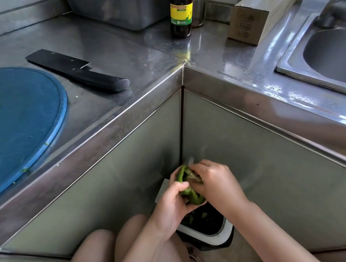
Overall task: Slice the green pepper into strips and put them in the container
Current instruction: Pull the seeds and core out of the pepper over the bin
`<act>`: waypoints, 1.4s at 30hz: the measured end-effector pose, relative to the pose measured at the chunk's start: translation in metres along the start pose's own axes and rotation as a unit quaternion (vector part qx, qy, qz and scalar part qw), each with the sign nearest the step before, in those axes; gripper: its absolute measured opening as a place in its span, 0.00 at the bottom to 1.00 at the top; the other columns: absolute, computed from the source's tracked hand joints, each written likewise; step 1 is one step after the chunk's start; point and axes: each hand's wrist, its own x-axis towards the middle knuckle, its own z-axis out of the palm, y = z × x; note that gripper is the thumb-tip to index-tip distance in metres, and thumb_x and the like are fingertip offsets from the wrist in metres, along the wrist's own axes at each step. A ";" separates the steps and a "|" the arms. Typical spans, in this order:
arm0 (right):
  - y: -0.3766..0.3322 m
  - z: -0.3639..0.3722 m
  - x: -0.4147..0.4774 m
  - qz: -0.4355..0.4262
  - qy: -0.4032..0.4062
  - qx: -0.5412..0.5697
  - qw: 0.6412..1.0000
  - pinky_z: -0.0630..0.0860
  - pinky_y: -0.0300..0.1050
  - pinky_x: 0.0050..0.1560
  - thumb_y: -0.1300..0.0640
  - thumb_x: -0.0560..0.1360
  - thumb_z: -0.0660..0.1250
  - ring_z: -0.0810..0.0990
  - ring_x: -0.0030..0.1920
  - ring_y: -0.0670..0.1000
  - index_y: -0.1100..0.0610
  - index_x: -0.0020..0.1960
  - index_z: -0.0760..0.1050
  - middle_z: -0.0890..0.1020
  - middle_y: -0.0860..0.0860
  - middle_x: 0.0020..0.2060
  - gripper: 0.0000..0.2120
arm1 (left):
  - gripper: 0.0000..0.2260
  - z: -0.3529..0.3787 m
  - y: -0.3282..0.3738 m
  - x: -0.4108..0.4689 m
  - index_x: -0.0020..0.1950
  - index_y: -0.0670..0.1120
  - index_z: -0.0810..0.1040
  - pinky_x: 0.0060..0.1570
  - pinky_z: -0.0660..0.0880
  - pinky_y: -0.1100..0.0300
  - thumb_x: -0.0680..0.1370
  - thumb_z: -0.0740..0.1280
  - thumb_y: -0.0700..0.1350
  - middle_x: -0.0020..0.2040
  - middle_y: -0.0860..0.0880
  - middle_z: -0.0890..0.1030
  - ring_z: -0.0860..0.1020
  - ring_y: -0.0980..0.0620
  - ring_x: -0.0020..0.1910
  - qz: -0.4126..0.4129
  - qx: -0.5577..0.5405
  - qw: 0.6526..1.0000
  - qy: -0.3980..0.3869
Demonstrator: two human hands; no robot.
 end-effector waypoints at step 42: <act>-0.016 -0.001 0.007 0.181 -0.014 0.079 0.980 0.70 0.46 0.33 0.57 0.69 0.67 0.77 0.33 0.55 0.62 0.35 0.77 0.77 0.55 0.31 0.08 | 0.26 -0.001 -0.003 -0.002 0.68 0.53 0.69 0.58 0.71 0.49 0.69 0.60 0.44 0.54 0.51 0.82 0.78 0.51 0.53 0.008 0.017 1.000 -0.003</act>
